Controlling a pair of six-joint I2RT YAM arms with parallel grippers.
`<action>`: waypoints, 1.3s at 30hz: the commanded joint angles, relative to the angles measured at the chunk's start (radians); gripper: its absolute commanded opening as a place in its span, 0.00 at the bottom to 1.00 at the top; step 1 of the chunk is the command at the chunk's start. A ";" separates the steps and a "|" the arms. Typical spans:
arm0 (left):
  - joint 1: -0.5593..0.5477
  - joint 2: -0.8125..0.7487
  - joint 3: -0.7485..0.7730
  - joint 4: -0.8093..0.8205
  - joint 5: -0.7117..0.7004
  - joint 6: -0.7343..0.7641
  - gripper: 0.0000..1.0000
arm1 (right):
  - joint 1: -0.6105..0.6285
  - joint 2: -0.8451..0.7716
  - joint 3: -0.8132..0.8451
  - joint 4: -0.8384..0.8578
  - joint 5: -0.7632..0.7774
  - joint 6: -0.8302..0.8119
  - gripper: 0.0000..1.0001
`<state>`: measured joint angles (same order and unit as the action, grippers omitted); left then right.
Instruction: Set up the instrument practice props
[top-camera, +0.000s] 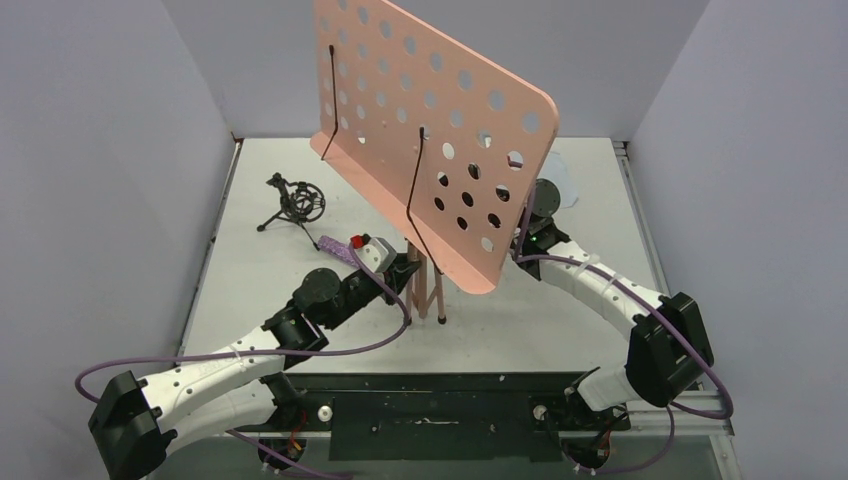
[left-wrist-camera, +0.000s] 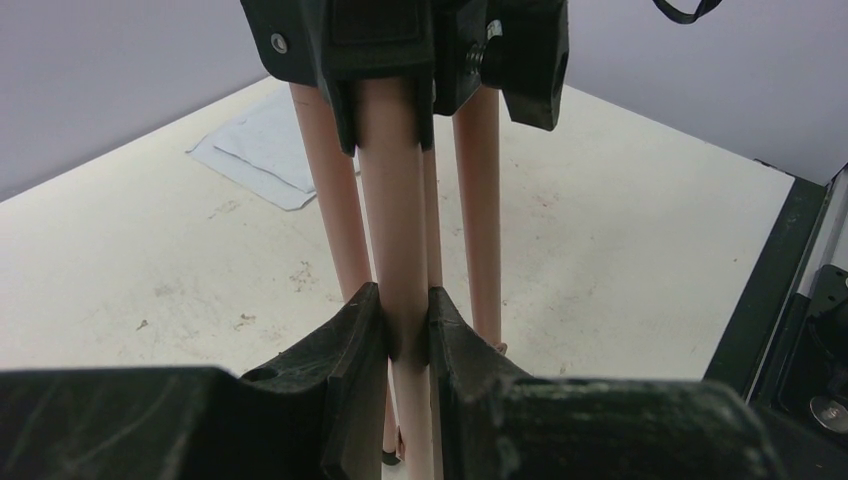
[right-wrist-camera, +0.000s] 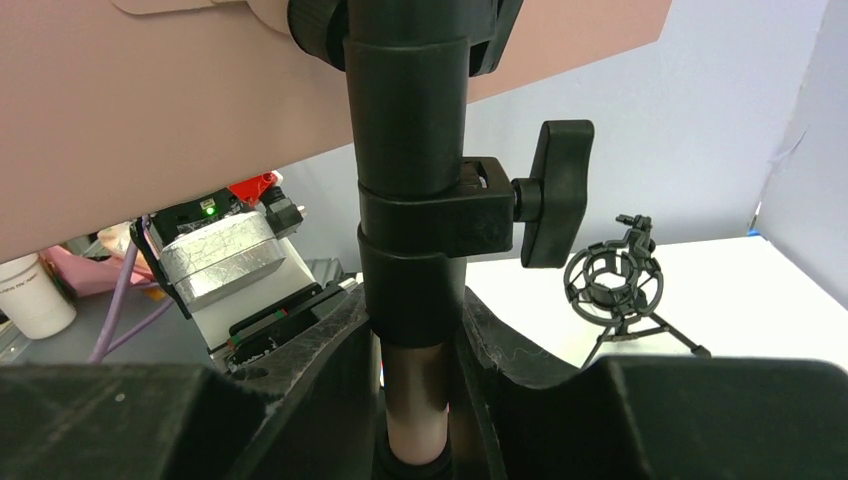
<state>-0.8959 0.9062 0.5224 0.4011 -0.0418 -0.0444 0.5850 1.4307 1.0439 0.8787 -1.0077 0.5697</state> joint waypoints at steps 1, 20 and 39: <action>0.006 -0.017 0.022 0.022 -0.052 0.070 0.00 | -0.002 -0.087 0.148 0.246 0.096 0.021 0.05; 0.005 -0.037 -0.002 0.043 0.003 0.113 0.00 | -0.014 -0.103 0.235 0.148 0.109 -0.097 0.05; 0.004 -0.006 -0.014 0.010 0.023 0.111 0.00 | -0.058 -0.156 0.258 0.064 0.131 -0.188 0.05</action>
<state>-0.8913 0.8890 0.5213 0.4606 -0.0467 0.0349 0.5697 1.4166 1.1484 0.7349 -1.0374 0.4519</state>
